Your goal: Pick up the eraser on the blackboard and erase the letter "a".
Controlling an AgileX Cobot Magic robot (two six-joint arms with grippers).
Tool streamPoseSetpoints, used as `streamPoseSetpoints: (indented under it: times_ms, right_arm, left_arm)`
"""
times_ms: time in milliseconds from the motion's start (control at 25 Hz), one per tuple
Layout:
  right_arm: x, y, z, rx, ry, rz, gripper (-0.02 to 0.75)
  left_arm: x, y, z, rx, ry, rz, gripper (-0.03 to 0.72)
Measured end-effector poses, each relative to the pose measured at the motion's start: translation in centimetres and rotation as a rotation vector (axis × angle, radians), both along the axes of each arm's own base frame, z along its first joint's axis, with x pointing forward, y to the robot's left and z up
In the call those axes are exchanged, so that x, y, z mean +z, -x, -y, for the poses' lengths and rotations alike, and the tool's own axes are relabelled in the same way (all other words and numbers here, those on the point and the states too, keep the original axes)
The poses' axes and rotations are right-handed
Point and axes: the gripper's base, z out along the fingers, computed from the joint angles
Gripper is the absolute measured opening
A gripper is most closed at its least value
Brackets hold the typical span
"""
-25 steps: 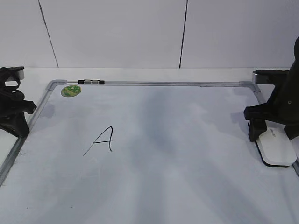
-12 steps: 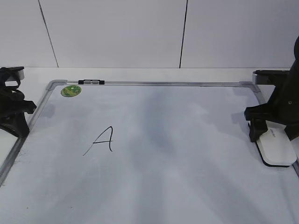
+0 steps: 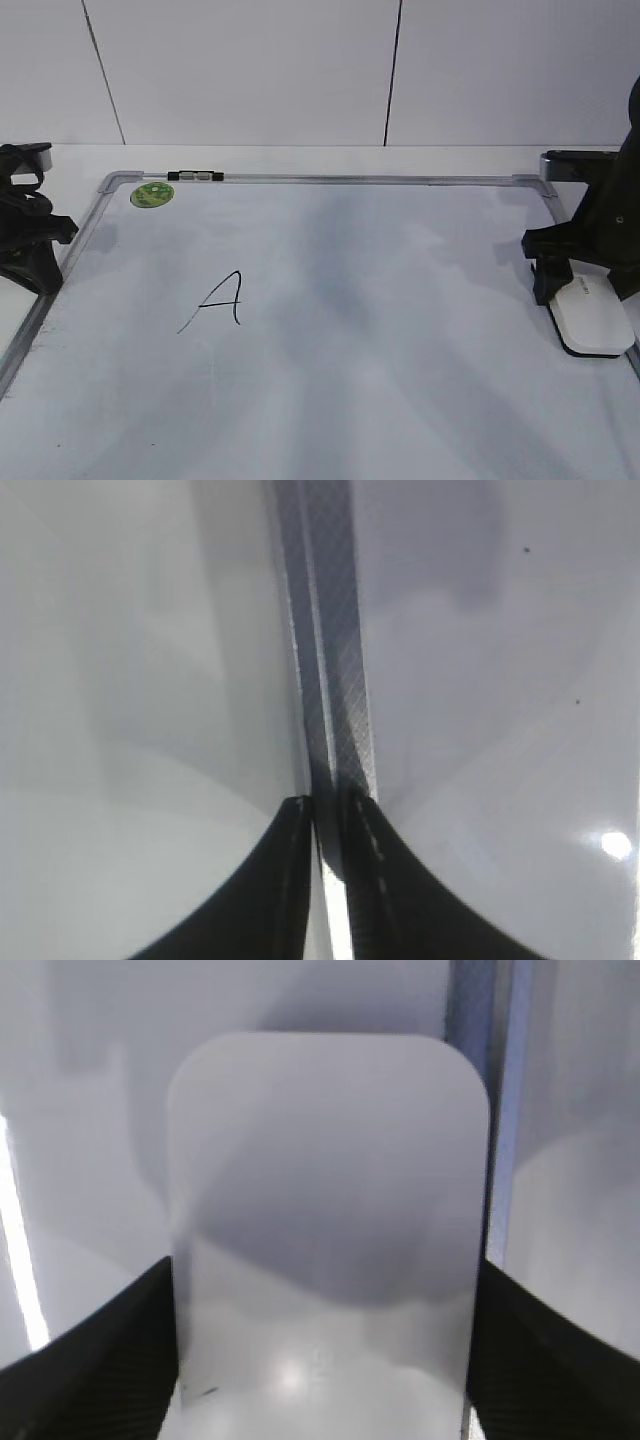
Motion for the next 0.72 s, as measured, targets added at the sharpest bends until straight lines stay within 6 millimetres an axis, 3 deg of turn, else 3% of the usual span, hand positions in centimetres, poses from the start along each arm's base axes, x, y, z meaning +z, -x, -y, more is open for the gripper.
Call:
streamPoseSetpoints:
  times_ms: [200,480,720]
  right_arm:
    - [0.1,0.0,0.0,-0.001,-0.001,-0.007,0.678]
    - [3.1,-1.4,-0.2,-0.005,-0.007,-0.001,0.678]
    - [4.6,-1.2,0.1,0.004,0.025,-0.076,0.676]
  left_arm:
    - [0.0,0.0,0.0,0.000,0.000,0.000,0.081]
    - [0.0,0.0,0.0,0.000,0.000,0.000,0.081]
    - [0.0,0.0,0.0,0.000,0.000,0.000,0.081]
